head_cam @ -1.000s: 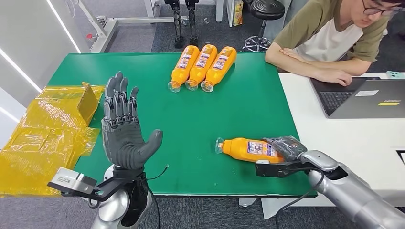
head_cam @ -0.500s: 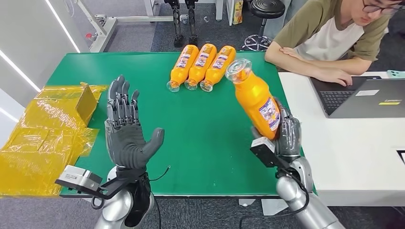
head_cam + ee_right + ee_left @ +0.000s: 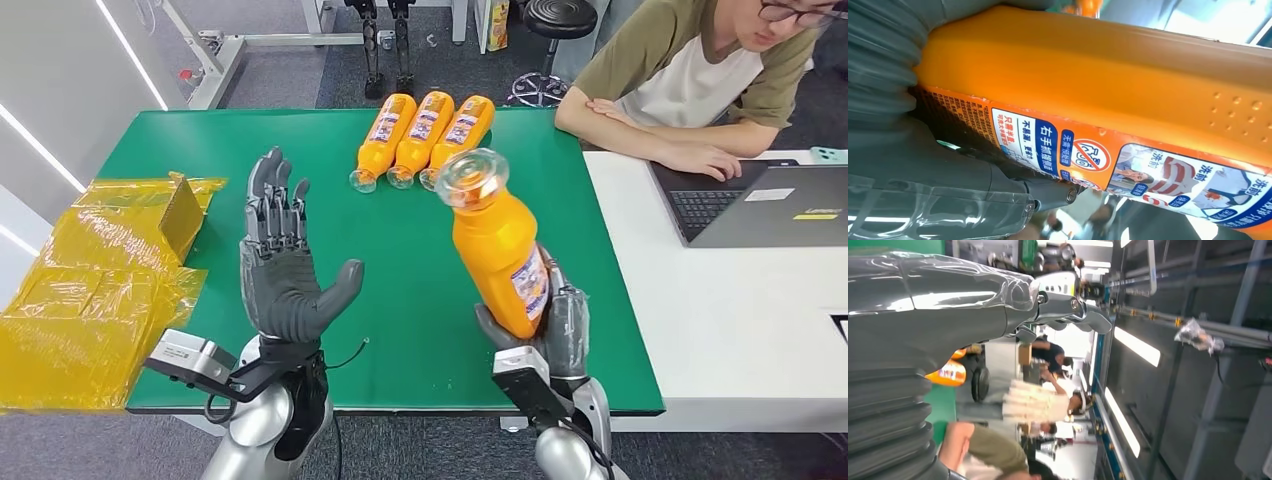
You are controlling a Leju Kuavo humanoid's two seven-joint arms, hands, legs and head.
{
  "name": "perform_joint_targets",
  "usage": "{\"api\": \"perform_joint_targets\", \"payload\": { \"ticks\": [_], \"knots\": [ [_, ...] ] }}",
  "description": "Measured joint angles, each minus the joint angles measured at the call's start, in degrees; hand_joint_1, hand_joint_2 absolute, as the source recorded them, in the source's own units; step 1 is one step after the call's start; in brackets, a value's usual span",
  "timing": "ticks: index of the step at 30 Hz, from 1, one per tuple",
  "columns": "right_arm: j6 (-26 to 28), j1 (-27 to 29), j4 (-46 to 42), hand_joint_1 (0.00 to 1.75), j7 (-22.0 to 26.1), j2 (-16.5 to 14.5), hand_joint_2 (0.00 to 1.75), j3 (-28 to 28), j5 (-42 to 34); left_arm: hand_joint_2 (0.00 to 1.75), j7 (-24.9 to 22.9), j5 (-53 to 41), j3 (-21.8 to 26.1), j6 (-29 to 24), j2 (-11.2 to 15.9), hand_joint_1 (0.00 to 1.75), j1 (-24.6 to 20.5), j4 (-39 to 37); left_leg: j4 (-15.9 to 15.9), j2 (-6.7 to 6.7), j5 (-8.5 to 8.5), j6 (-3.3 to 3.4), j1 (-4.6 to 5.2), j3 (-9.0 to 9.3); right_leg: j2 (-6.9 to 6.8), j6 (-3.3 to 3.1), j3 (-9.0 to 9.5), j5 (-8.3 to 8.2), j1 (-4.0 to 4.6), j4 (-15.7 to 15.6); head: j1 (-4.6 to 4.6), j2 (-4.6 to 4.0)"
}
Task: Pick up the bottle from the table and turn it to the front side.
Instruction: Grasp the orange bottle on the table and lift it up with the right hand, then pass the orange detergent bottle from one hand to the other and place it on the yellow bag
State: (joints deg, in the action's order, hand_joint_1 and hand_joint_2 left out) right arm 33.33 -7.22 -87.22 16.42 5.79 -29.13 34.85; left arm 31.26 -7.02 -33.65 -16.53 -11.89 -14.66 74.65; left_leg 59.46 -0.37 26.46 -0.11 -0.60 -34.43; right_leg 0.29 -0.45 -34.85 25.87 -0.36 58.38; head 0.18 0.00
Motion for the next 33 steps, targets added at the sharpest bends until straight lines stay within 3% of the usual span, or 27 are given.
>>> {"api": "perform_joint_targets", "payload": {
  "ticks": [11,21,25,33],
  "knots": [
    [-11.6,-1.1,0.1,1.71,-2.8,0.1,1.75,-5.5,7.0,1.75,0.9,1.7,-3.2,5.4,-0.4,0.0,-4.6,-4.0,0.0,0.0,0.0,0.0,0.0,-0.01,0.0,0.0,-0.03,0.0,0.0,0.0,-0.01,0.0],
    [-15.7,-3.5,0.1,1.7,-1.8,1.4,1.75,-5.8,9.5,1.75,1.6,3.8,-3.4,9.1,-0.4,0.03,-7.4,-7.4,0.0,0.02,-0.01,0.0,0.01,-0.01,0.02,-0.01,-0.02,-0.02,0.0,0.0,0.0,0.0],
    [-15.9,-4.5,0.2,1.65,-1.7,1.9,1.75,-5.7,9.6,1.75,0.6,3.3,-3.7,10.7,-0.3,1.75,-8.1,-7.8,0.0,0.01,0.0,0.0,0.01,-0.01,0.02,-0.01,-0.03,-0.02,0.0,0.0,-0.01,0.0],
    [-15.1,-6.3,0.8,1.62,-1.4,2.4,1.75,-5.3,9.9,1.75,-0.8,2.4,-4.8,12.9,-0.3,1.75,-8.8,-8.6,0.0,0.01,0.0,0.0,0.0,-0.01,0.02,-0.01,-0.03,-0.02,0.0,0.0,-0.01,0.0]
  ]
}}
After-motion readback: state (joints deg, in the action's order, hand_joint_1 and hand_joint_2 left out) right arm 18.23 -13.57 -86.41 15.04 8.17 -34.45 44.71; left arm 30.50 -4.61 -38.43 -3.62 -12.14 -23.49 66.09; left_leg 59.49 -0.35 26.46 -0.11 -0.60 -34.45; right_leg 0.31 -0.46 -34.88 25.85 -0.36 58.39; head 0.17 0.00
